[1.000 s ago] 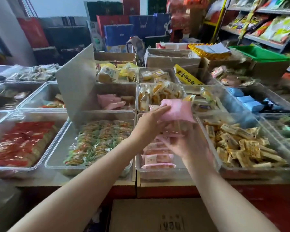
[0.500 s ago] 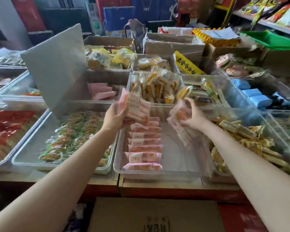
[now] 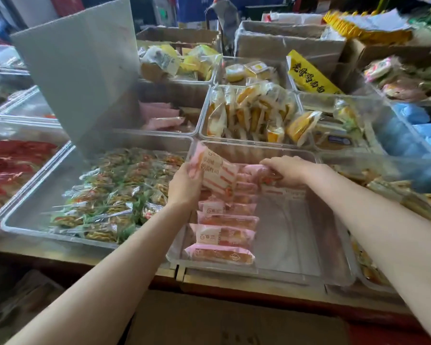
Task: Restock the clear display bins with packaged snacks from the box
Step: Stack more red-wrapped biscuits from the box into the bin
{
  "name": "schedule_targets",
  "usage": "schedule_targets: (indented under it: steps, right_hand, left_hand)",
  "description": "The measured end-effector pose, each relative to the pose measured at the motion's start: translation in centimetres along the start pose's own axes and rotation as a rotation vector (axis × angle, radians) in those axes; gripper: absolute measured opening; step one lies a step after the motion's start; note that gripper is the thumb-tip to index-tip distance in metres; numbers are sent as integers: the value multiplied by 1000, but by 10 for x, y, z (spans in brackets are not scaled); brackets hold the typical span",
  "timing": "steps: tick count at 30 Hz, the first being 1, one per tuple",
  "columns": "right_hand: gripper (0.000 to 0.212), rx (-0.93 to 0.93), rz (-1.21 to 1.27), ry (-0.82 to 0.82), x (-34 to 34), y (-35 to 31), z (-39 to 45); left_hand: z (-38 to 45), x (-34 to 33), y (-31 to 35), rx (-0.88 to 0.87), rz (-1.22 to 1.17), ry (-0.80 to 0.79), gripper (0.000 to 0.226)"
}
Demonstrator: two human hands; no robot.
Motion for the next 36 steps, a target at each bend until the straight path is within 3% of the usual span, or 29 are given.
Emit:
schedule_targets:
  steps: [4,8,11,16,20,24,26,29,32,34,36]
  right_hand:
    - [50,89,-443,144,-17,-5,-3]
    - [55,-74,-515,304,-25,-9,-9]
    - [33,-204,-413,390,-9,-6,-23]
    - [36,-312,-70,238,-32,1,-14]
    - [39,-368,155,147,-28,10,-17]
    - [46,-511,570,425,33,37,-41]
    - [59,-386,754,384,59,31,-51]
    - [74,-196,609,181,68,12,-62]
    - [39,-170,436,165,53,16,-62]
    - [28,-150,264,160,42,12,-59]
    - [26,-131,108,120,29,-4,-51]
  left_hand:
    - [-2,0,12,-127,131,17,22]
    - [-10,-3,23,-266,109,-6,25]
    - [-9,-2,25,-279,5,-40,26]
    - [-11,-3,21,-235,-79,-76,23]
    - [-16,-3,24,-256,63,-159,19]
    - [-20,-23,28,-103,-33,-221,16]
    - [-28,-44,31,-45,-70,-279,15]
    - [-46,-80,36,-156,-67,-378,11]
    - [-55,-109,28,-404,232,-441,24]
    - [-48,-111,17,-621,759,-422,37]
    - [-41,-103,-2,-725,1229,-531,45]
Point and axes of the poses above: each hand's wrist, its own z-axis towards the middle knuckle, its own x-axis out of the back of the hand, y = z × x, the point moved 6 cm from there along z, towards the middle knuckle, and after that the axes turned 13 degrees about y, right-handed, at the moved point
